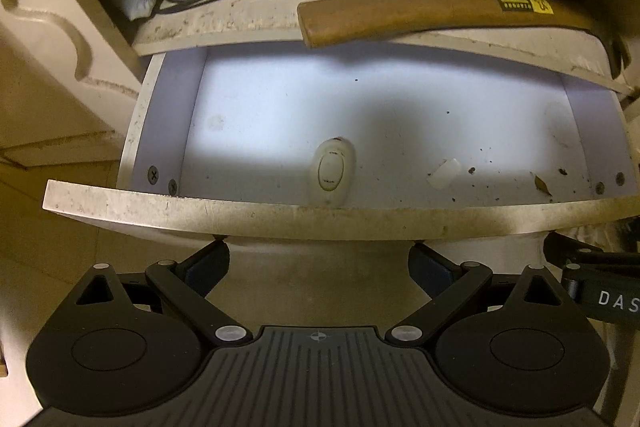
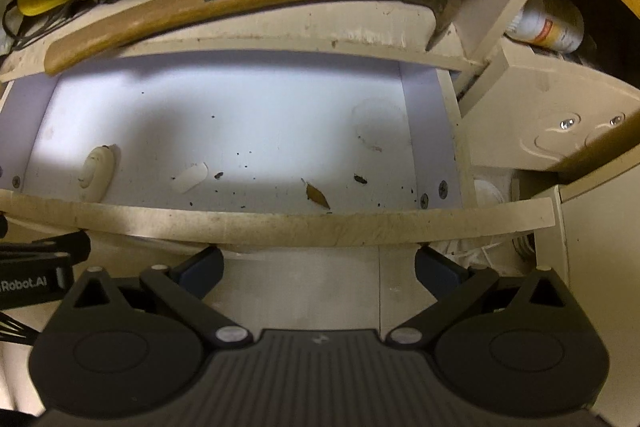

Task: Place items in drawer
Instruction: 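Bring both tools against the white drawer front edge, then push the drawer front inward with both tools to close it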

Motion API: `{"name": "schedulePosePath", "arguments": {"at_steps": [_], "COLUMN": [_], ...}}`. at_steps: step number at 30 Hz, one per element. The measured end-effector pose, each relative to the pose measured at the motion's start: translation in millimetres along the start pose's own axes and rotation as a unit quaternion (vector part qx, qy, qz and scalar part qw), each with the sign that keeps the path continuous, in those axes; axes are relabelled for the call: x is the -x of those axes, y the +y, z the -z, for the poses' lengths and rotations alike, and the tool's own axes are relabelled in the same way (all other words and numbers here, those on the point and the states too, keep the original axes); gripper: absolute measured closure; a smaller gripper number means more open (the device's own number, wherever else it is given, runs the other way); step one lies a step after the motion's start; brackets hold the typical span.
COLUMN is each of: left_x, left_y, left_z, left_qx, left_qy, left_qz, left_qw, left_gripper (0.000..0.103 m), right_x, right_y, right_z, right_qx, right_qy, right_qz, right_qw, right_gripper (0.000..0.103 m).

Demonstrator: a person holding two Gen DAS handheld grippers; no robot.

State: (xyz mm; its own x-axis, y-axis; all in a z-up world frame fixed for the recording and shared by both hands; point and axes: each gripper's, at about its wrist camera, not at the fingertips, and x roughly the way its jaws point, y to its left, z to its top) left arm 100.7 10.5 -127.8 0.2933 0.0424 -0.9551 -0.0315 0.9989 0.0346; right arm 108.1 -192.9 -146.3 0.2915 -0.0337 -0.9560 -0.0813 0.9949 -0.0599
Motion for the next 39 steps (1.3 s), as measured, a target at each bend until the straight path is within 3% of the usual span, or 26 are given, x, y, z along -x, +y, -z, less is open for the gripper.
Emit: {"name": "schedulePosePath", "arguments": {"at_steps": [25, 39], "left_x": [-8.2, -15.4], "left_y": [-7.0, -8.1], "left_z": [-23.7, -43.6], "left_qx": [0.003, 0.001], "left_qy": [-0.071, -0.086], "left_qz": [-0.010, -0.006], "left_qw": [0.9974, 0.9963], "left_gripper": [0.004, 0.004], "right_x": [-13.9, -26.6], "right_y": [7.1, 9.6], "right_z": [-34.7, -62.8], "right_qx": [0.003, 0.006], "right_qy": [-0.081, -0.103], "right_qz": [0.000, 0.008], "right_qw": [0.997, 0.995], "right_gripper": [0.001, 0.001]}}
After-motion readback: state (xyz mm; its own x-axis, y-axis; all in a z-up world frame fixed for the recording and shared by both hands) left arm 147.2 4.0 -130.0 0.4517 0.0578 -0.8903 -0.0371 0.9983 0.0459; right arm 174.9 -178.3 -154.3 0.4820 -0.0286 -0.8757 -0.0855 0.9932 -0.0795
